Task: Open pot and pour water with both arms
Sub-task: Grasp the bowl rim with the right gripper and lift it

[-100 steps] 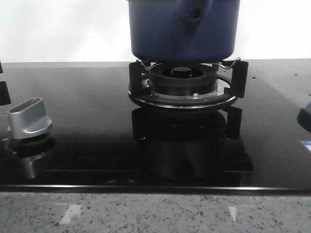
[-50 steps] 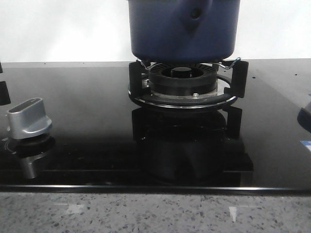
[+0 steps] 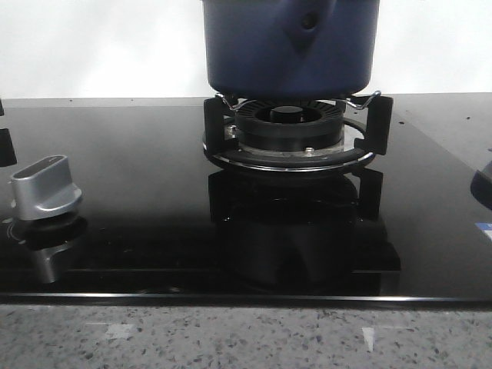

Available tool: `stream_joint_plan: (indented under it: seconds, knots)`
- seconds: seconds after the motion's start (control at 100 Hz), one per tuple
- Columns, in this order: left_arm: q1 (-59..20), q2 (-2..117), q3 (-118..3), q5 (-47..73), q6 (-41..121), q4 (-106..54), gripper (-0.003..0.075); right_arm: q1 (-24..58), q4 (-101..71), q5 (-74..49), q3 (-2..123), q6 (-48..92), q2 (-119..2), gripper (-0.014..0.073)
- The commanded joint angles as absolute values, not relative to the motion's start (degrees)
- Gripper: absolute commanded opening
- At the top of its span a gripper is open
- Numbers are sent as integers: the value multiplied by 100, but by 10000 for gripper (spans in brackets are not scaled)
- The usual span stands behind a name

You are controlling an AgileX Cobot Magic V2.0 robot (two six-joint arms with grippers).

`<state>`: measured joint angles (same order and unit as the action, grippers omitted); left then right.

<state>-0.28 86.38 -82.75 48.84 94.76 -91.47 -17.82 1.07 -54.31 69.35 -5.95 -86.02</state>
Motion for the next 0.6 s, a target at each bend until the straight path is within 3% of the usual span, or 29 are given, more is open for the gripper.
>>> stream_joint_plan:
  seconds: [0.0, 0.16, 0.59]
  knots:
    - [-10, 8337, -8472, 4967, 9414, -9622, 305, -1827, 116, -5219, 7132, -509, -8450, 143]
    - [-10, 8337, -8472, 4967, 9414, -9622, 305, -1827, 116, -5207, 7132, -509, -8450, -76]
    - [-10, 8337, -8472, 4967, 9414, -9622, 305, -1804, -352, -6147, 8203, -509, -8394, -74]
